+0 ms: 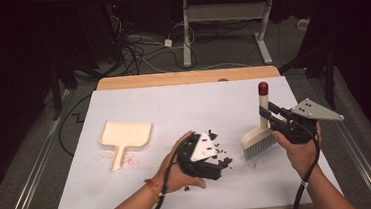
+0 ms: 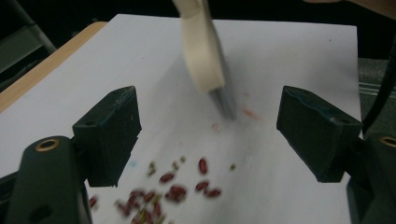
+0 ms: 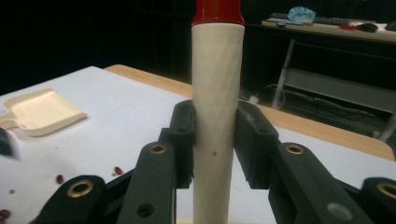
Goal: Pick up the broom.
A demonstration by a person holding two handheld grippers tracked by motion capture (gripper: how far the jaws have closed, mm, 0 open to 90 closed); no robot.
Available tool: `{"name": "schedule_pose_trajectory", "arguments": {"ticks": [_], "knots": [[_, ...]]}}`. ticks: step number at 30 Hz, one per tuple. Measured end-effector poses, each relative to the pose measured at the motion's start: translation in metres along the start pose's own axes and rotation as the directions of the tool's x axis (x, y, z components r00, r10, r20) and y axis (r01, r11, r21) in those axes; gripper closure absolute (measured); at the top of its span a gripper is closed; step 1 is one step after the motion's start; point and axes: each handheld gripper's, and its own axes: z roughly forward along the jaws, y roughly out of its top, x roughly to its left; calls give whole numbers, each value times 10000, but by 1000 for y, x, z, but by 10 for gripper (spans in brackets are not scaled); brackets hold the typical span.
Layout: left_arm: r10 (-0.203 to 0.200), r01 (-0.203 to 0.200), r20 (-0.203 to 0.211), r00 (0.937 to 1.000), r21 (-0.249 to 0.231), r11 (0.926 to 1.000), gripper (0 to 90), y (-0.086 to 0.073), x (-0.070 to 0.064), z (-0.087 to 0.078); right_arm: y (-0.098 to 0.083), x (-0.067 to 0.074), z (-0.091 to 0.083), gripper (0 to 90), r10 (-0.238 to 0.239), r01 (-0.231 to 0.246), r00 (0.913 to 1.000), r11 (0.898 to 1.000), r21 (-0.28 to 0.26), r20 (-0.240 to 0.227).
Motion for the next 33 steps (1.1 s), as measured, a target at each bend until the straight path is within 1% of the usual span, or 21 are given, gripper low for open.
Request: {"name": "schedule_pose_trajectory", "arguments": {"ticks": [1,5,6,7,10,12,13,14,15,17,18,20,24,25,27,28,29,30,31,32,33], "knots": [[71,-71,-20,10000,15,10000,218,5,-3,10,2,5,-1,710,179,-179,9998,9998,-37,-40],[-217,217,38,9998,-65,9997,232,21,-11,43,10,22,-7,709,-273,266,9993,9992,-293,-263],[-217,217,38,9998,-65,9997,245,21,-11,43,12,26,-7,709,-319,310,9989,9992,-268,-336],[-409,410,55,9991,-181,9990,262,23,-11,48,13,30,-9,709,-324,312,9987,9990,-321,-386],[-514,515,55,9987,-249,9984,334,23,-10,49,16,42,-13,708,-480,453,9973,9978,-494,-558],[-794,786,-226,9966,-323,9964,352,21,-7,49,18,49,-15,708,-607,572,9962,9968,-565,-617],[-794,786,-226,9966,-323,9964,377,21,-7,49,19,53,-16,708,-691,651,9957,9958,-650,-619],[-1038,1028,-253,9943,-379,9940,408,18,-2,47,20,56,-17,708,-706,653,9952,9948,-778,-674],[-1116,1112,-66,9937,-478,9926,420,17,1,44,21,60,-18,708,-770,705,9937,9943,-798,-808],[-1145,1149,109,9934,-591,9916,480,14,4,39,23,68,-20,707,-875,793,9922,9926,-923,-883],[-1107,1107,42,9938,-620,9919,519,12,5,37,23,70,-20,707,-926,839,9916,9918,-963,-904],[-1030,1032,68,9947,-587,9929,633,9,7,32,25,75,-21,705,-1062,966,9899,9901,-1022,-939],[-889,895,168,9959,-408,9952,651,4,13,23,26,79,-20,701,-1058,934,9855,9910,-963,-1325],[-706,715,424,9966,-181,9973,654,1,18,16,26,79,-20,695,-1092,974,9826,9917,-843,-1499],[-620,626,523,9967,-100,9980,655,-1,19,11,27,79,-21,644,-1181,1029,9741,9909,-868,-1929],[-427,425,680,9968,53,9991,655,-4,23,1,28,81,-22,609,-1342,1184,9667,9894,-840,-2178],[-427,425,680,9968,53,9991,655,-4,23,1,29,82,-21,576,-1577,1456,9580,9870,-673,-2397],[-358,351,908,9952,95,9993,656,-8,25,-10,29,83,-21,548,-1831,1743,9466,9831,-566,-2652],[-358,351,908,9952,95,9993,656,-8,25,-10,28,83,-20,540,-2111,2018,9338,9775,-622,-2890],[-144,128,1257,9920,138,9998,655,-12,26,-21,27,82,-19,530,-2249,2177,9240,9743,-581,-3092],[-144,128,1257,9920,138,9998,655,-12,26,-21,27,81,-16,525,-2390,2415,9048,9697,-378,-3523]]}}
